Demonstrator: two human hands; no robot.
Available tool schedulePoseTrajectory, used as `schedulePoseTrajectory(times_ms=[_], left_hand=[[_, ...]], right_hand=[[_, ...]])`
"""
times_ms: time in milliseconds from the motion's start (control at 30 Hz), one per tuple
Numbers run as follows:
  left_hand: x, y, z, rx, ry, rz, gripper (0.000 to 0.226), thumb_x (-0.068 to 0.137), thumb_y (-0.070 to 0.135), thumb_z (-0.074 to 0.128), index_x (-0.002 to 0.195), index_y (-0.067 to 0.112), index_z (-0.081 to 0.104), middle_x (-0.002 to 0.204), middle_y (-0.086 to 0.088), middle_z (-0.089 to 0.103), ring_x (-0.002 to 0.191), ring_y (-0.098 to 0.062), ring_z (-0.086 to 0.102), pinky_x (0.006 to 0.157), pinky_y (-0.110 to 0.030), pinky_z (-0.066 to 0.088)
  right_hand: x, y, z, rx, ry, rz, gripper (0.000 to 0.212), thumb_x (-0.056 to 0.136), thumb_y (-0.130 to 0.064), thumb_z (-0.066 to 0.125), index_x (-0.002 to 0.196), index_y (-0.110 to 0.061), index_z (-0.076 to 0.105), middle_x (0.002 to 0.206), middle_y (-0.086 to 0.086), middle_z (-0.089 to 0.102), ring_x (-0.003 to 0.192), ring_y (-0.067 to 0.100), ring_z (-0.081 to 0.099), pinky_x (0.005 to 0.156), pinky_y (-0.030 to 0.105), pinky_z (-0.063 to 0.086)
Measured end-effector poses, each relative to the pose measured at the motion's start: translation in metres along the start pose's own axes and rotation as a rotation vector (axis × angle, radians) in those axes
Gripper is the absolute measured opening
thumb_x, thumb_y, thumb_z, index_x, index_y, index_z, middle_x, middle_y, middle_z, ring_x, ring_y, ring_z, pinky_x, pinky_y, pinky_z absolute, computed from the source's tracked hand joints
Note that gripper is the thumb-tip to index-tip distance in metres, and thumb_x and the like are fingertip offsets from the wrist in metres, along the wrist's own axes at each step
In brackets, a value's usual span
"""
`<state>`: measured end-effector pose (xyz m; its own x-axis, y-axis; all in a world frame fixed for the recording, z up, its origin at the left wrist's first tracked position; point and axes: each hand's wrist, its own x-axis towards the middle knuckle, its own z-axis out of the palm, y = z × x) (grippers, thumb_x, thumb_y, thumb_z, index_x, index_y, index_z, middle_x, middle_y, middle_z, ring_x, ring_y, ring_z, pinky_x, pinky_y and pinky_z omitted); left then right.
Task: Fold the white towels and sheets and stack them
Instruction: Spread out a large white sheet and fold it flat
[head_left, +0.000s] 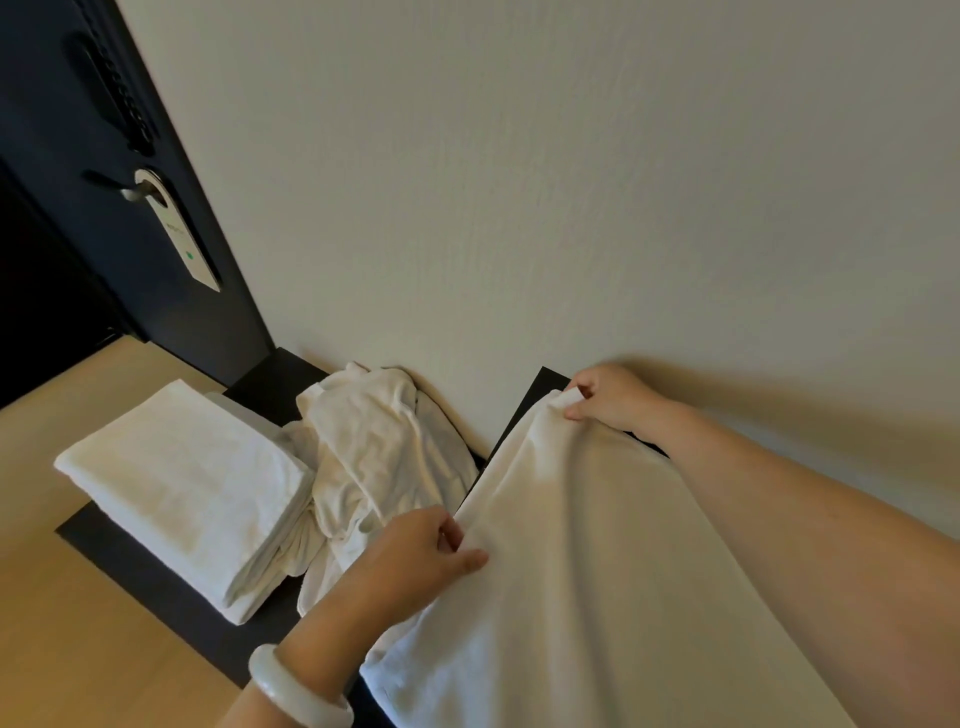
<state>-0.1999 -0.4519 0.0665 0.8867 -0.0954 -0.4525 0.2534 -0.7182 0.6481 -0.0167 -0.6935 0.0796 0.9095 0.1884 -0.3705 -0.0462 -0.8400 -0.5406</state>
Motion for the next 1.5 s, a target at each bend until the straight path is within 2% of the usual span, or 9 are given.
schedulePoseTrajectory(times_ms=[167, 367, 633, 733, 867, 1000, 1133, 1300, 1500], left_hand=[[0.003, -0.004, 0.002, -0.05, 0.051, 0.03, 0.009, 0.087, 0.034, 0.069, 0.082, 0.031, 0.062, 0.073, 0.004, 0.063, 0.064, 0.0, 0.055, 0.057, -0.017, 0.043], [0.002, -0.034, 0.003, -0.156, 0.2, -0.079, 0.015, 0.086, 0.032, 0.069, 0.073, 0.031, 0.063, 0.068, 0.001, 0.062, 0.061, -0.006, 0.056, 0.06, -0.029, 0.047], [0.017, -0.028, 0.005, 0.013, 0.149, -0.022, 0.023, 0.093, 0.042, 0.059, 0.075, 0.03, 0.054, 0.069, 0.006, 0.056, 0.059, -0.003, 0.049, 0.051, -0.015, 0.034], [0.021, -0.029, 0.004, -0.047, 0.139, -0.054, 0.023, 0.093, 0.041, 0.06, 0.078, 0.024, 0.057, 0.07, 0.009, 0.055, 0.061, -0.004, 0.049, 0.054, -0.016, 0.035], [0.02, -0.032, 0.003, -0.085, 0.152, -0.067, 0.027, 0.089, 0.044, 0.065, 0.078, 0.02, 0.058, 0.067, 0.01, 0.054, 0.059, -0.002, 0.047, 0.051, -0.013, 0.035], [0.003, -0.045, 0.002, -0.183, 0.156, -0.05, 0.027, 0.085, 0.047, 0.069, 0.074, 0.024, 0.059, 0.061, 0.007, 0.055, 0.053, -0.001, 0.047, 0.051, -0.014, 0.038], [-0.032, -0.065, -0.006, -0.268, -0.007, -0.033, 0.026, 0.082, 0.051, 0.072, 0.077, 0.029, 0.061, 0.057, 0.01, 0.053, 0.054, -0.001, 0.046, 0.058, -0.022, 0.039], [-0.066, -0.081, -0.016, -0.156, -0.064, -0.001, 0.02, 0.08, 0.053, 0.071, 0.088, 0.037, 0.061, 0.084, 0.013, 0.068, 0.075, -0.001, 0.062, 0.07, -0.02, 0.049], [-0.066, -0.09, -0.004, -0.021, 0.018, -0.017, 0.017, 0.1, 0.038, 0.05, 0.083, 0.032, 0.048, 0.081, 0.008, 0.057, 0.072, -0.007, 0.051, 0.062, -0.02, 0.037]], right_hand=[[-0.002, -0.001, -0.006, 0.068, 0.046, -0.068, 0.045, 0.084, -0.016, 0.074, 0.062, -0.019, 0.035, 0.062, -0.003, 0.03, 0.059, 0.014, 0.028, 0.055, 0.03, 0.018], [0.014, -0.005, 0.003, 0.162, 0.071, -0.129, 0.03, 0.09, -0.012, 0.071, 0.067, -0.017, 0.052, 0.067, 0.0, 0.048, 0.063, 0.01, 0.04, 0.057, 0.026, 0.03], [0.028, 0.004, 0.02, 0.052, 0.157, -0.125, 0.036, 0.092, -0.018, 0.068, 0.064, -0.022, 0.045, 0.061, -0.008, 0.042, 0.057, 0.007, 0.038, 0.05, 0.018, 0.027], [0.025, 0.003, 0.032, -0.018, 0.248, -0.062, 0.019, 0.092, -0.025, 0.068, 0.082, -0.011, 0.058, 0.073, -0.004, 0.055, 0.071, 0.018, 0.052, 0.06, 0.027, 0.036], [0.003, -0.018, 0.04, -0.524, 0.398, -0.071, 0.033, 0.098, -0.038, 0.055, 0.115, -0.01, 0.055, 0.117, 0.008, 0.059, 0.111, 0.03, 0.054, 0.09, 0.039, 0.038], [-0.046, -0.031, 0.082, -0.451, 0.574, -0.163, 0.039, 0.099, -0.036, 0.048, 0.121, -0.005, 0.056, 0.12, 0.014, 0.059, 0.114, 0.035, 0.053, 0.093, 0.045, 0.039], [-0.069, -0.02, 0.124, -0.449, 0.251, 0.011, 0.063, 0.103, -0.05, 0.02, 0.158, -0.02, 0.01, 0.166, 0.003, 0.007, 0.152, 0.025, 0.003, 0.121, 0.05, 0.002], [-0.065, -0.015, 0.132, -0.472, 0.278, 0.013, 0.064, 0.102, -0.052, 0.011, 0.158, -0.027, -0.003, 0.166, -0.004, -0.01, 0.152, 0.02, -0.01, 0.121, 0.048, -0.008], [-0.064, -0.013, 0.132, -0.512, 0.302, 0.014, 0.064, 0.101, -0.054, 0.012, 0.158, -0.028, 0.002, 0.166, -0.005, -0.006, 0.153, 0.019, -0.005, 0.122, 0.048, -0.005]])
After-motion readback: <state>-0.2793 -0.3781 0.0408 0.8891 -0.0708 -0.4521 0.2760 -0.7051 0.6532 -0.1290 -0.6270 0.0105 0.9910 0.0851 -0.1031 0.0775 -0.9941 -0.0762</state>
